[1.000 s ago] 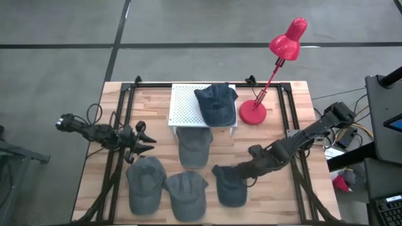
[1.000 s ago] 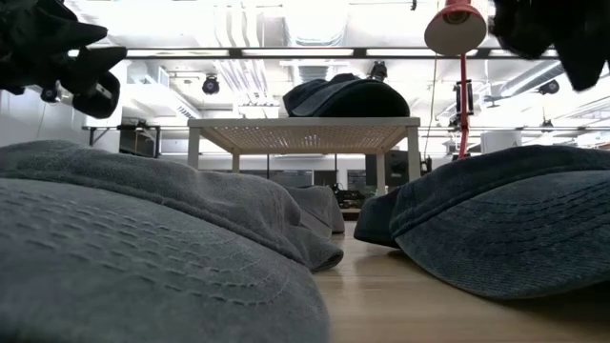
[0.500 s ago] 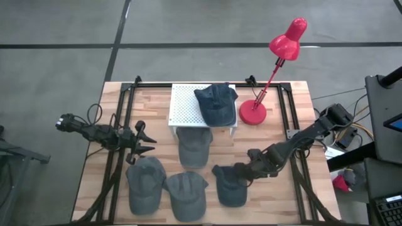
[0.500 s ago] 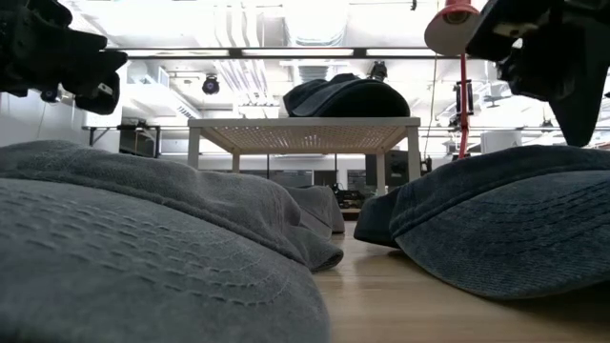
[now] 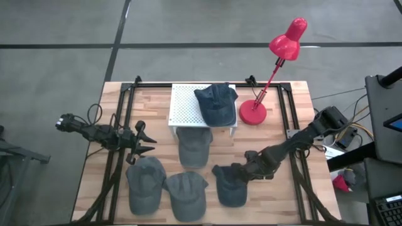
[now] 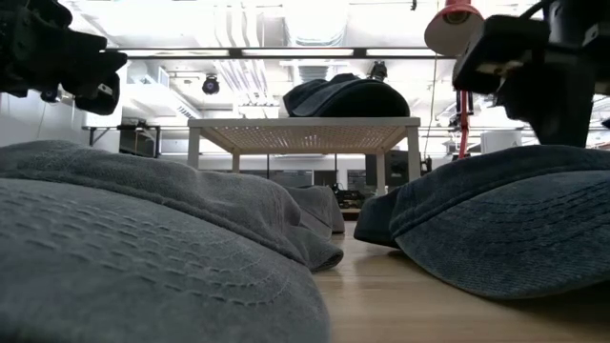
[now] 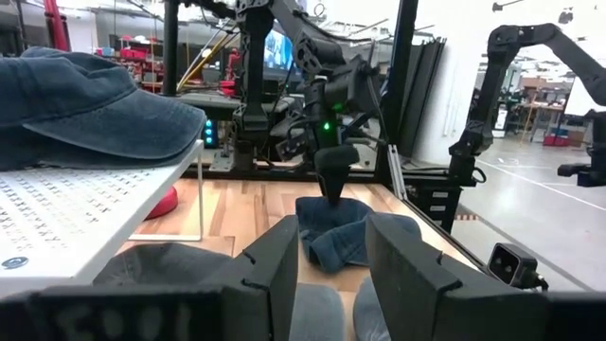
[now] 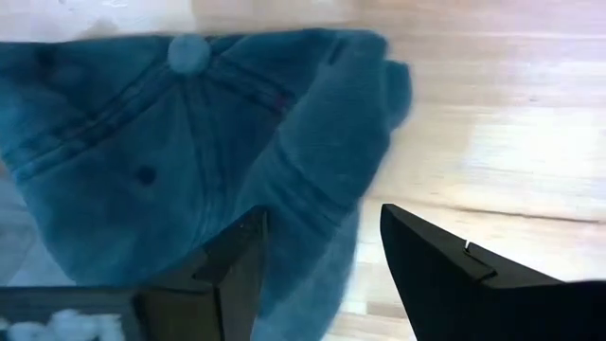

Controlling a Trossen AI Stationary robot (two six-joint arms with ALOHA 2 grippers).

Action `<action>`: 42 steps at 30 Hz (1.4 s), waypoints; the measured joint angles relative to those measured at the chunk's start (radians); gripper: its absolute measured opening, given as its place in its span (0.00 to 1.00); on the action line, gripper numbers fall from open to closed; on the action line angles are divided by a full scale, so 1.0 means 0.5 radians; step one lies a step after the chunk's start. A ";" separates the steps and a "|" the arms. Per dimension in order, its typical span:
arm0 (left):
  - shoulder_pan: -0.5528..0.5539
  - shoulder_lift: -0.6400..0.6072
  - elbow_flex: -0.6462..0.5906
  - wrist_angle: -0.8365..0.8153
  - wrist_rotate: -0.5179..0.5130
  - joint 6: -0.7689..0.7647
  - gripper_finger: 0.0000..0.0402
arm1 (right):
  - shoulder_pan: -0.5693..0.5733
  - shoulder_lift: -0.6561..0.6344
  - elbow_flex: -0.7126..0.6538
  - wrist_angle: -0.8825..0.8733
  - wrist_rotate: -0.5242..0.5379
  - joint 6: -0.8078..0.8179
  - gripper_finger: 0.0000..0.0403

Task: Pick & Place hat
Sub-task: Stack the black cap on top of the black cap on the shelf

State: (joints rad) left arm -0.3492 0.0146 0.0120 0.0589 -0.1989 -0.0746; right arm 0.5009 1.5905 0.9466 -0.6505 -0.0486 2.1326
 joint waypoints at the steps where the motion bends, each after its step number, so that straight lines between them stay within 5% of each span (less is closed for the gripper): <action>1: 0.000 0.001 0.000 -0.001 0.000 0.000 0.32 | -0.008 0.020 0.000 0.027 0.000 0.000 0.50; 12: -0.001 0.024 0.000 -0.003 0.000 -0.004 0.32 | -0.030 0.248 0.001 0.091 -0.017 -0.045 0.48; 24: 0.000 0.025 0.000 -0.002 0.000 -0.007 0.32 | -0.030 0.206 0.002 0.091 -0.024 -0.060 0.08; 36: 0.000 0.025 0.000 -0.002 0.000 -0.007 0.32 | -0.034 -0.280 0.025 0.109 -0.059 -0.296 0.04; 42: 0.000 0.025 0.000 0.001 0.000 -0.007 0.32 | -0.036 -0.580 0.108 0.109 0.298 -0.233 0.04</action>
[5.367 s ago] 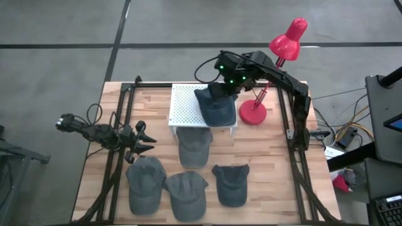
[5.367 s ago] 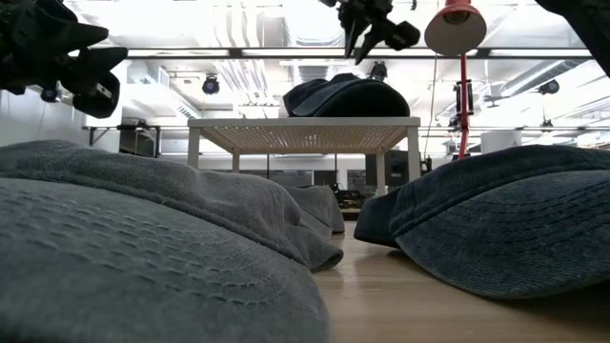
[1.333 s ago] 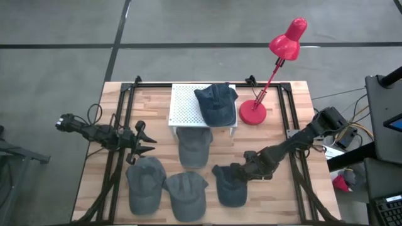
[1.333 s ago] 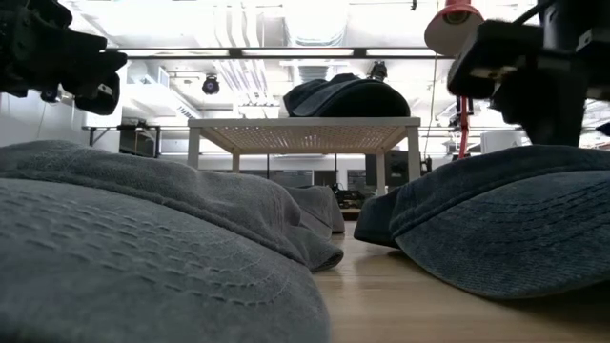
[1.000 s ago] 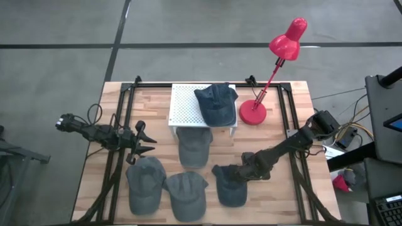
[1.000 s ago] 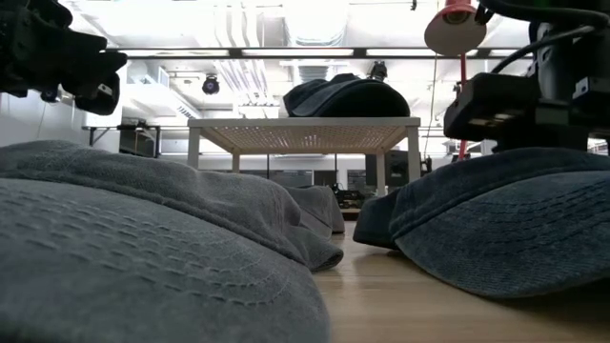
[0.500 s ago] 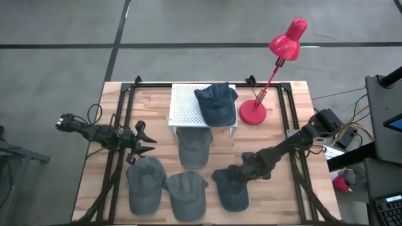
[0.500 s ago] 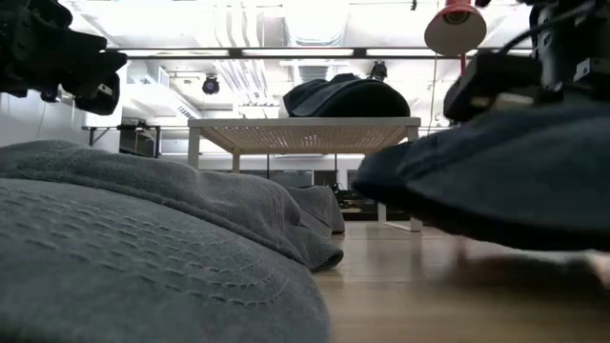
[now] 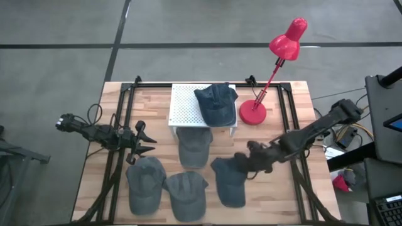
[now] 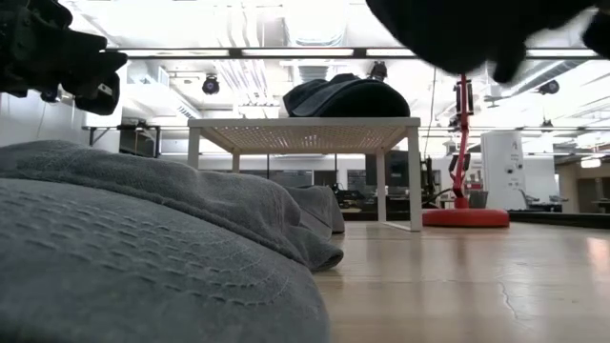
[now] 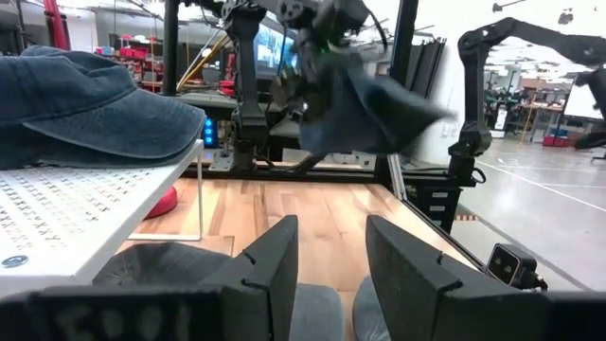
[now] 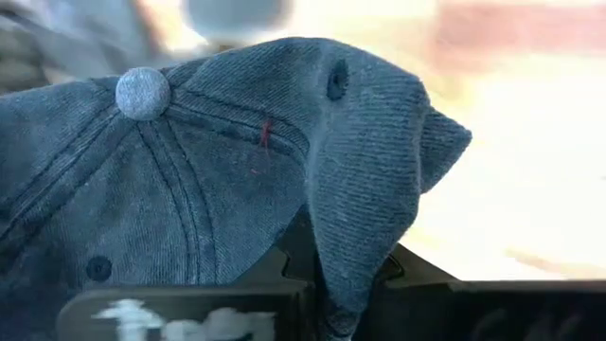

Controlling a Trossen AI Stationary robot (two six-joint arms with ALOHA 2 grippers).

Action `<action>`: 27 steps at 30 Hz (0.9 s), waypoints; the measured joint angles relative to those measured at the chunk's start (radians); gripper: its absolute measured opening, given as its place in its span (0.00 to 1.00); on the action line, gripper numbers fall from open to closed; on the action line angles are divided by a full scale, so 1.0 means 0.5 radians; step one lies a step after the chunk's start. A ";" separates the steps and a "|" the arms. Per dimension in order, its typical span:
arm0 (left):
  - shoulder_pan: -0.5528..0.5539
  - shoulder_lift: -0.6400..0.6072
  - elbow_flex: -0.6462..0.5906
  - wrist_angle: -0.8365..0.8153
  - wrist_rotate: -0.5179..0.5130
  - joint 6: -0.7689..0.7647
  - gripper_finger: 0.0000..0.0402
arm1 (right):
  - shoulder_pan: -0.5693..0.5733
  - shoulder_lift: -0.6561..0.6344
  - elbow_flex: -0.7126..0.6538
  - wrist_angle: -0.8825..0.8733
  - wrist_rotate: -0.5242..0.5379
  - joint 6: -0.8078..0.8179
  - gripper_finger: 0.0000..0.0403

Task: Pick & Place hat
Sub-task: Stack the black cap on top of the black cap on the shelf

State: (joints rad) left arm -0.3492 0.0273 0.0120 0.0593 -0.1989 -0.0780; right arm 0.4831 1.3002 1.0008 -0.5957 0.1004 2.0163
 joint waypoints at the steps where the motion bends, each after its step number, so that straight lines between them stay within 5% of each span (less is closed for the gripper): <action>1: -0.001 0.000 0.000 -0.001 -0.001 0.000 0.32 | -0.004 -0.035 0.020 -0.001 0.086 0.007 0.04; 8: 0.000 0.000 0.000 -0.001 -0.001 0.000 0.32 | -0.161 -0.099 0.355 -0.397 0.425 -0.103 0.04; 16: -0.001 0.003 0.000 0.000 -0.001 -0.001 0.32 | -0.556 0.052 1.010 -1.093 0.435 -0.473 0.06; 27: 0.000 0.006 0.000 -0.001 -0.001 -0.001 0.32 | -1.156 0.486 1.832 -1.383 0.434 -1.293 0.07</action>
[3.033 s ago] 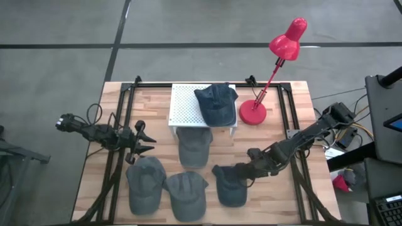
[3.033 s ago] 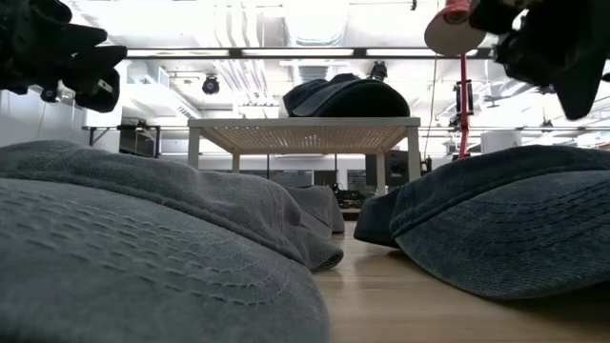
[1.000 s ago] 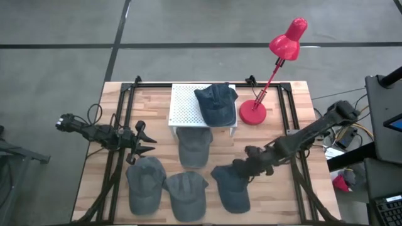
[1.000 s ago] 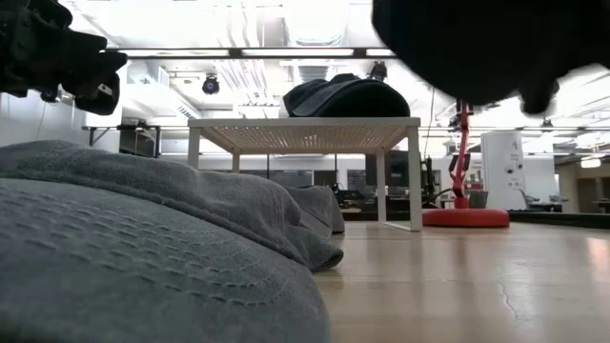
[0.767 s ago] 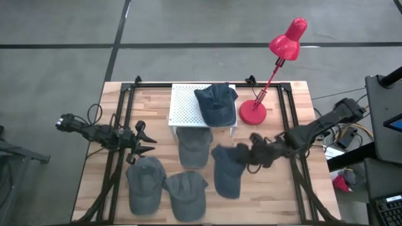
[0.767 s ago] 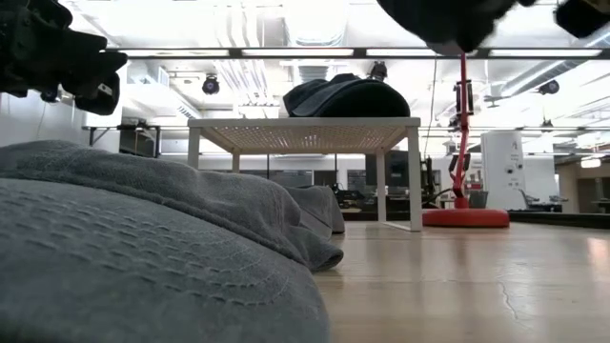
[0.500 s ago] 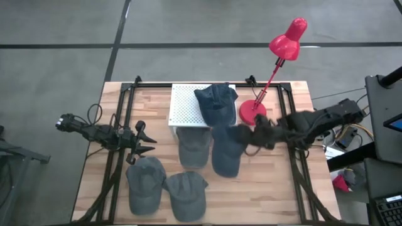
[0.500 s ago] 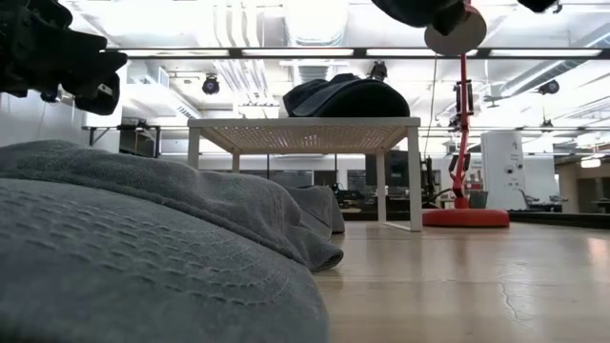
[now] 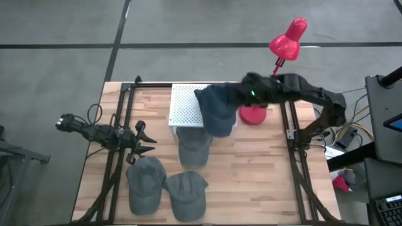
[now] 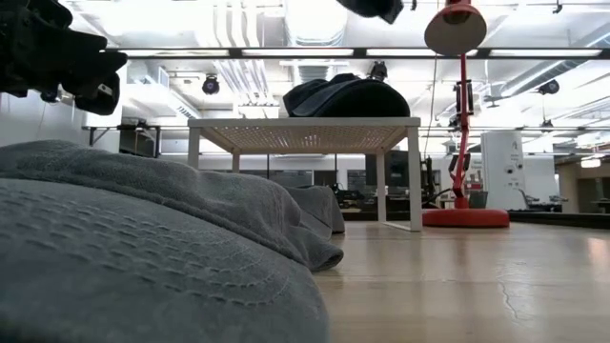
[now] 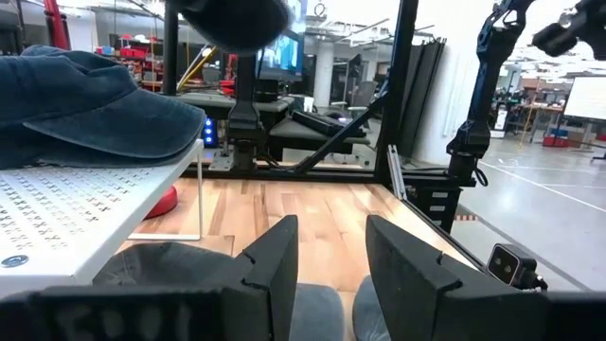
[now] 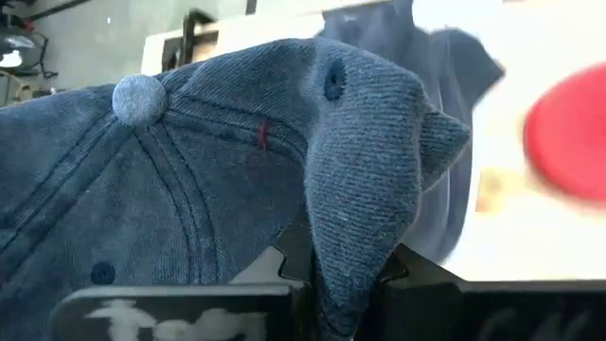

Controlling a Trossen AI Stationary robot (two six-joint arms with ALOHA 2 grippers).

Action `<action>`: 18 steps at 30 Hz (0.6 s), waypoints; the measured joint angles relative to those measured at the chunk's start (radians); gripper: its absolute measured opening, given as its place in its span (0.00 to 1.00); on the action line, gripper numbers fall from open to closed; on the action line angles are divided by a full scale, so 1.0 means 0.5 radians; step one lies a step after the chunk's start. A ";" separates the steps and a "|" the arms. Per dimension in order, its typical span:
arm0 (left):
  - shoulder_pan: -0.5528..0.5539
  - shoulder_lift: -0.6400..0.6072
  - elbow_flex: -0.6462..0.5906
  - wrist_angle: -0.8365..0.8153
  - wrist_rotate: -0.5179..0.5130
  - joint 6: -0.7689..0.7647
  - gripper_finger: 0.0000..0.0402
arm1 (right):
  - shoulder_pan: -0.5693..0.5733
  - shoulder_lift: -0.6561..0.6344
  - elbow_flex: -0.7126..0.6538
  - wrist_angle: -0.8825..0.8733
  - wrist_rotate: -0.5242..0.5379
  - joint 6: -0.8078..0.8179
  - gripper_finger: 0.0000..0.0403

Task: Pick & Place hat
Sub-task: Stack the black cap on top of the black cap on the shelf

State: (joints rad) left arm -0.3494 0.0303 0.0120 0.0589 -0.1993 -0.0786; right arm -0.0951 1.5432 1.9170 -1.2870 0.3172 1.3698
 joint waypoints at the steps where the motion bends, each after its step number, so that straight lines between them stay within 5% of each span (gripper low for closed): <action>1: 0.000 0.000 0.000 0.000 0.000 0.000 0.32 | -0.050 0.042 0.064 -0.006 -0.001 -0.068 0.07; 10: 0.000 0.000 0.000 0.000 -0.021 0.000 0.32 | -0.442 0.356 0.489 -0.303 -0.156 -0.398 0.07; 18: 0.001 0.000 0.000 0.000 -0.069 0.000 0.32 | -0.601 0.528 0.553 -0.347 -0.379 -0.444 0.07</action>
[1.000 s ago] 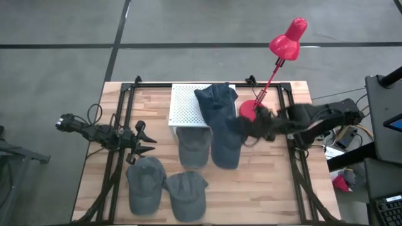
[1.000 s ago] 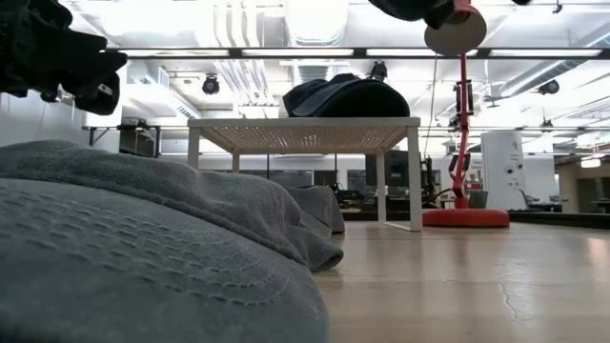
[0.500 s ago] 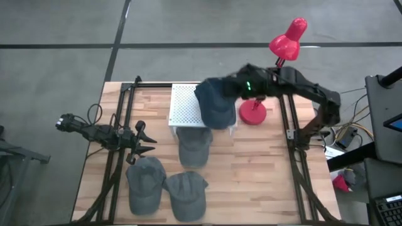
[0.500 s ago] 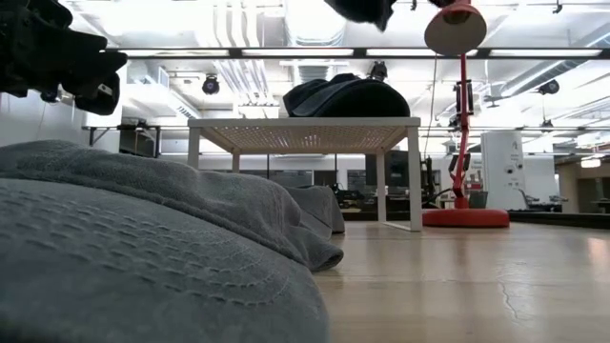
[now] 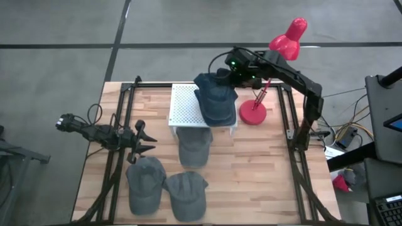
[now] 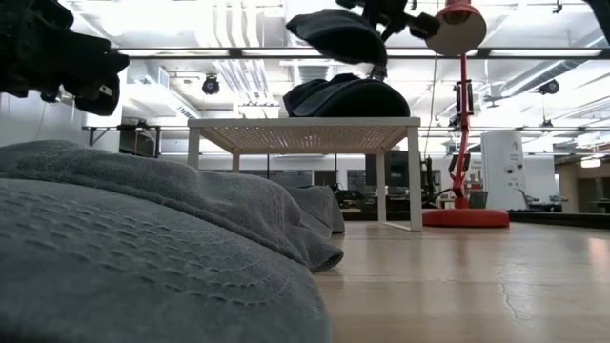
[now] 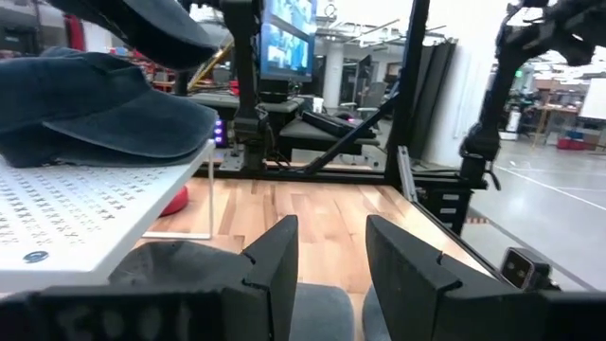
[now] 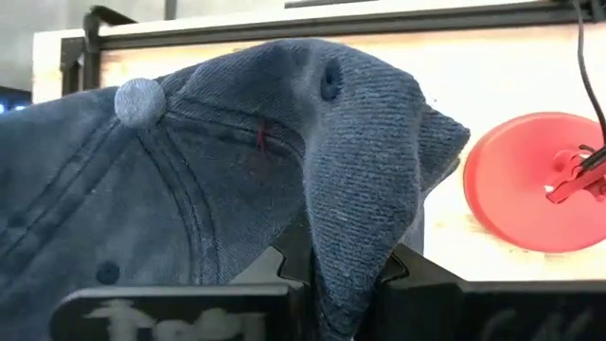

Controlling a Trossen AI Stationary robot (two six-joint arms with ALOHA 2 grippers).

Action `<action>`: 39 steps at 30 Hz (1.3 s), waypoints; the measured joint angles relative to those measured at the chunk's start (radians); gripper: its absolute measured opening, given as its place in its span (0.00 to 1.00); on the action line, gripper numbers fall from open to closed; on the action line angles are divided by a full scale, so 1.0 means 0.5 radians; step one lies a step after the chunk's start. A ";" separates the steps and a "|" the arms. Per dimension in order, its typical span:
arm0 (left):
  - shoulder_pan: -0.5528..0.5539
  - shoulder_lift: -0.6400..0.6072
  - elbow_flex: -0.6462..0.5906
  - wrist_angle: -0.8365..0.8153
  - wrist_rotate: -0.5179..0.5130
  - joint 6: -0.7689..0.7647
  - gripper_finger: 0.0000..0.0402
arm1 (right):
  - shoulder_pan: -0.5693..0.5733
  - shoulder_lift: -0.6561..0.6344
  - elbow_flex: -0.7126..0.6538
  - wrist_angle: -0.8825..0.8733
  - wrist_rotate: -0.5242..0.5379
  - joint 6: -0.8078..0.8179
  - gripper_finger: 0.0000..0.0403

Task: Pick & Place hat
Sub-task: Stack the black cap on top of the black cap on the shelf

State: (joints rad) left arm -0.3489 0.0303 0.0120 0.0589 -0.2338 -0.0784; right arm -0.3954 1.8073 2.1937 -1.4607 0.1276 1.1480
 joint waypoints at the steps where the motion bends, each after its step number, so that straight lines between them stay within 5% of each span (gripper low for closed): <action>1: 0.000 0.000 0.000 0.000 -0.019 0.000 0.32 | -0.009 0.017 -0.001 -0.002 -0.009 -0.001 0.07; 19: -0.002 0.000 0.000 0.000 -0.037 0.000 0.32 | -0.038 0.278 -0.006 -0.061 -0.092 0.098 0.07; 39: -0.001 0.000 0.000 0.001 -0.039 0.001 0.32 | -0.056 0.169 -0.008 -0.221 -0.084 0.127 0.07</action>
State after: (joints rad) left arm -0.3492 0.0303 0.0120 0.0593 -0.2531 -0.0780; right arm -0.4232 1.8919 2.1895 -1.5710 0.0858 1.2114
